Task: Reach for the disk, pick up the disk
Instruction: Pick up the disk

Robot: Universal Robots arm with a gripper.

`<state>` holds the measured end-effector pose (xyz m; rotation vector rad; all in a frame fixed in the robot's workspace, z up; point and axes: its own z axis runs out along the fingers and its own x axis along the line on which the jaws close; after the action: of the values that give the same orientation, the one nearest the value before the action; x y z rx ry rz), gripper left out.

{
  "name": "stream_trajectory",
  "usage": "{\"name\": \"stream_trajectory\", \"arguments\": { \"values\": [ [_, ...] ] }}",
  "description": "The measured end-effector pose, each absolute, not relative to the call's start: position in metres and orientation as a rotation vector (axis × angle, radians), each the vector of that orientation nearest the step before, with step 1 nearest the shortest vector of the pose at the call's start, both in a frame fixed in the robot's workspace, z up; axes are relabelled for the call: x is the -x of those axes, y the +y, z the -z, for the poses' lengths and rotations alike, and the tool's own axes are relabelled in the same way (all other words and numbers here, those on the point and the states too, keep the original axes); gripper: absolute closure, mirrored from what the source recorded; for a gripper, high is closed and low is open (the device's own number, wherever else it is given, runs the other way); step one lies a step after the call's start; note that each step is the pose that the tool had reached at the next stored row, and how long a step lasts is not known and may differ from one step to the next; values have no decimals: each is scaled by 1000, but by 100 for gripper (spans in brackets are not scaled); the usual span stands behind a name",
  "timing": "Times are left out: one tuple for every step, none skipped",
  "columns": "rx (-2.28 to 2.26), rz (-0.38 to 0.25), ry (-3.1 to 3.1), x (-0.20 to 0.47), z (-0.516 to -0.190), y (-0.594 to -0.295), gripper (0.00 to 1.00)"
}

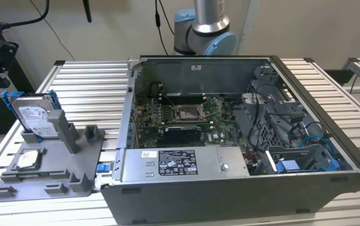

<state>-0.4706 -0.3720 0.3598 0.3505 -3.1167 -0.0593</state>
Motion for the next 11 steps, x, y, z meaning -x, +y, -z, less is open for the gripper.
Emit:
{"name": "stream_trajectory", "arguments": {
  "values": [
    [-366, 59, -3115, 471, -360, -372, 100],
    [-380, 59, -3113, 471, -360, -372, 100],
    [-396, 59, -3111, 471, -360, -372, 100],
    [-412, 59, -3108, 471, -360, -372, 100],
    [-428, 59, -3106, 471, -360, -372, 100],
    [-442, 59, -3104, 471, -360, -372, 100],
    [-459, 59, -3101, 471, -360, -372, 100],
    [-476, 59, -3098, 471, -360, -372, 100],
    [-494, 58, -3095, 471, -360, -372, 100],
    [-511, 58, -3092, 471, -360, -372, 100],
    [-529, 58, -3089, 471, -360, -372, 100]
  ]
}}
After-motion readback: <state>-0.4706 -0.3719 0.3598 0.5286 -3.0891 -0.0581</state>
